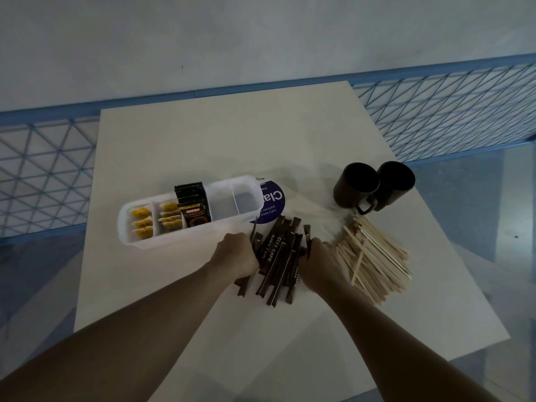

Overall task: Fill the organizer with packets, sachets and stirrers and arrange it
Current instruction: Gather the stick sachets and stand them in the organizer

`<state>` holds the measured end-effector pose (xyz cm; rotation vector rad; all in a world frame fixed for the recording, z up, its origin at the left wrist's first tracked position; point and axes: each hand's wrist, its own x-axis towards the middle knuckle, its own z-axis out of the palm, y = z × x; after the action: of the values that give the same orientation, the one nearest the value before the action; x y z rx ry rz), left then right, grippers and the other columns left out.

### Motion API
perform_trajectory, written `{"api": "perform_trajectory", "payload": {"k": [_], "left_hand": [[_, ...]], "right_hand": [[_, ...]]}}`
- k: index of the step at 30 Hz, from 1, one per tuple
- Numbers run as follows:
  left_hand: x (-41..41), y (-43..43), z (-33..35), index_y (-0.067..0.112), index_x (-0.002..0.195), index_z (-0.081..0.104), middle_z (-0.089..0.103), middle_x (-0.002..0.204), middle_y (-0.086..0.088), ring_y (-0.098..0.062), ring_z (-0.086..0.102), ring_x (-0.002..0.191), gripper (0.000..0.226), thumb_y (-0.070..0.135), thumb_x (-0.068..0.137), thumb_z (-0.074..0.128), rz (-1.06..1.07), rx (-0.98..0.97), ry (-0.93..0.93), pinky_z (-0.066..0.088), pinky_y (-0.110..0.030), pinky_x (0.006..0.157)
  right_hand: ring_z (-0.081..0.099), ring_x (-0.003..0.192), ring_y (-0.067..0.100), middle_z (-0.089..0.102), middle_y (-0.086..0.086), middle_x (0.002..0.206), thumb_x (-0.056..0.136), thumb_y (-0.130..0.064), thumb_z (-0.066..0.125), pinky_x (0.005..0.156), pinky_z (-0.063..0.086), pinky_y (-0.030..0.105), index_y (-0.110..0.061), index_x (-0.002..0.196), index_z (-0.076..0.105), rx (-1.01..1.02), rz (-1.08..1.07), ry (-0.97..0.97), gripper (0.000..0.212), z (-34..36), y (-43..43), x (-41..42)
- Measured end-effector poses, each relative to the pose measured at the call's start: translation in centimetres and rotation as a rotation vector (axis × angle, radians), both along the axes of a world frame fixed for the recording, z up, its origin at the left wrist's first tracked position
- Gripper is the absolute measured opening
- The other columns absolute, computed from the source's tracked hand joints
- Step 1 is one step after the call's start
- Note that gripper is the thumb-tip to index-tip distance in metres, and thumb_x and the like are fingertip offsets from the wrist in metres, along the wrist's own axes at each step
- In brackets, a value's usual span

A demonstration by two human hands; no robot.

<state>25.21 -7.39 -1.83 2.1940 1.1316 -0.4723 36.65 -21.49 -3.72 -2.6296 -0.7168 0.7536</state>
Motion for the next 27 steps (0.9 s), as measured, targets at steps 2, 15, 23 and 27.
{"api": "perform_trajectory", "payload": {"k": [2, 15, 23, 27], "left_hand": [[-0.3, 0.2, 0.1, 0.009, 0.091, 0.060, 0.055, 0.072, 0.001, -0.010, 0.053, 0.059, 0.012, 0.015, 0.085, 0.069, -0.009, -0.018, 0.039, 0.035, -0.018, 0.045], [-1.3, 0.7, 0.7, 0.009, 0.081, 0.059, 0.060, 0.070, -0.005, -0.016, 0.059, 0.058, 0.010, 0.012, 0.090, 0.057, -0.030, -0.018, 0.105, 0.043, -0.021, 0.049], [-1.5, 0.2, 0.3, 0.008, 0.104, 0.052, 0.057, 0.098, -0.007, -0.021, 0.059, 0.086, 0.034, 0.023, 0.081, 0.072, 0.014, 0.061, -0.111, 0.045, -0.027, 0.063], [-1.2, -1.1, -0.4, 0.009, 0.112, 0.052, 0.056, 0.107, -0.009, -0.023, 0.058, 0.094, 0.039, 0.018, 0.080, 0.074, 0.030, 0.107, -0.127, 0.046, -0.028, 0.068]], "right_hand": [[0.065, 0.062, 0.013, 0.064, 0.001, 0.079, 0.098, -0.020, 0.050, 0.053, 0.060, 0.032, -0.017, 0.094, 0.057, 0.003, -0.002, 0.003, 0.008, 0.1, -0.1, 0.1], [0.055, 0.062, 0.010, 0.059, -0.001, 0.075, 0.106, -0.029, 0.039, 0.051, 0.041, 0.023, -0.019, 0.092, 0.054, 0.039, -0.046, 0.051, 0.023, 2.0, -0.5, -0.7], [0.060, 0.073, 0.014, 0.060, 0.002, 0.086, 0.098, -0.008, 0.046, 0.054, 0.043, 0.024, -0.010, 0.103, 0.057, 0.062, -0.143, 0.149, 0.013, 2.2, -0.3, -1.3], [0.061, 0.070, 0.014, 0.062, 0.004, 0.086, 0.098, -0.013, 0.051, 0.048, 0.041, 0.021, -0.008, 0.107, 0.059, 0.035, -0.177, 0.125, 0.013, 1.9, -0.2, -1.8]]}}
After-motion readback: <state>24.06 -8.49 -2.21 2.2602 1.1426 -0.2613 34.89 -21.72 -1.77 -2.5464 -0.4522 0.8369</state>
